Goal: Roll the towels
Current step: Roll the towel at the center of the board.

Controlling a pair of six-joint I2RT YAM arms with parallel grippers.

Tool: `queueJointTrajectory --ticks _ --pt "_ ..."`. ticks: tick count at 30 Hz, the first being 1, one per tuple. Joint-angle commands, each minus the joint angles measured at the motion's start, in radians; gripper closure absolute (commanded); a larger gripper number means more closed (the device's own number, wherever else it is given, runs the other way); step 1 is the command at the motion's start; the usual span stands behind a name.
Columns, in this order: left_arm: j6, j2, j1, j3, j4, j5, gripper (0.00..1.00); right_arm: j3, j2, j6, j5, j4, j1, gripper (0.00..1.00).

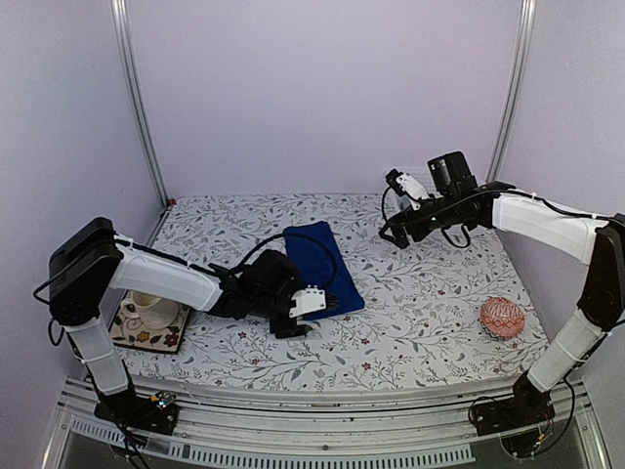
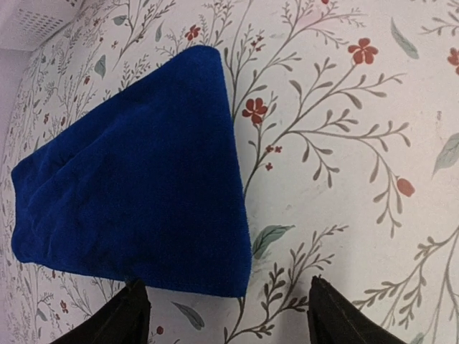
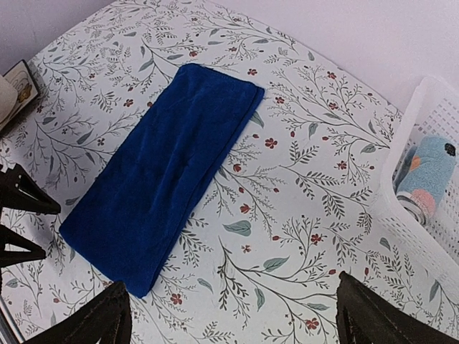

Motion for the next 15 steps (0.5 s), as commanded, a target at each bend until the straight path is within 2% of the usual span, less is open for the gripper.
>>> queueJointTrajectory --ticks 1,8,10,15 --pt "0.043 0.048 -0.055 0.023 -0.002 -0.107 0.26 -0.026 -0.052 0.003 0.028 0.031 -0.003 0.01" --pt "0.067 0.083 -0.079 0.028 0.019 -0.195 0.38 -0.026 -0.061 0.015 0.023 0.032 -0.004 0.01" --pt "0.071 0.092 -0.082 0.030 0.028 -0.223 0.44 -0.027 -0.067 0.017 0.019 0.031 -0.004 0.01" --pt "0.085 0.119 -0.085 0.035 0.023 -0.236 0.47 -0.040 -0.084 0.019 0.017 0.041 -0.004 0.01"
